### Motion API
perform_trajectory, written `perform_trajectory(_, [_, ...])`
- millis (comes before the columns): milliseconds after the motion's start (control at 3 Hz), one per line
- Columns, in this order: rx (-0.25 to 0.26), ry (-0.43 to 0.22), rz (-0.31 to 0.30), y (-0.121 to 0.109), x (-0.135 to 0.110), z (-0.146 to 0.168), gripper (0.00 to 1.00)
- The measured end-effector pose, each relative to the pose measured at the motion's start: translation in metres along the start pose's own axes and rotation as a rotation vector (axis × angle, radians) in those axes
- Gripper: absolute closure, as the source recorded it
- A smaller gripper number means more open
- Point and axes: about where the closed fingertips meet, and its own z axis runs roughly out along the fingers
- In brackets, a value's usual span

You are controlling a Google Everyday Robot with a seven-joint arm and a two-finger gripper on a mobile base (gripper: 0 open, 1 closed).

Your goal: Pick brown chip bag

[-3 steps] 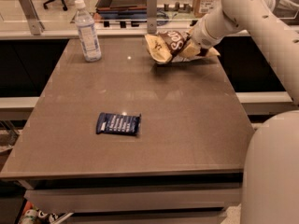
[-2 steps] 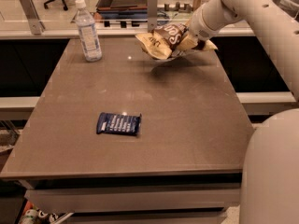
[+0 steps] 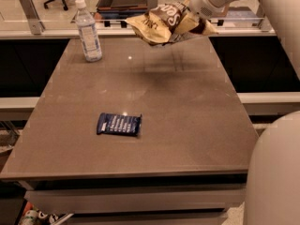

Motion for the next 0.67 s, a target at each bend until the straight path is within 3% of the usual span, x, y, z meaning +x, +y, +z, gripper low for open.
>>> perform_trajectory(667, [0.082,-0.010,-0.089,-0.018,-0.047,-0.042,1.00])
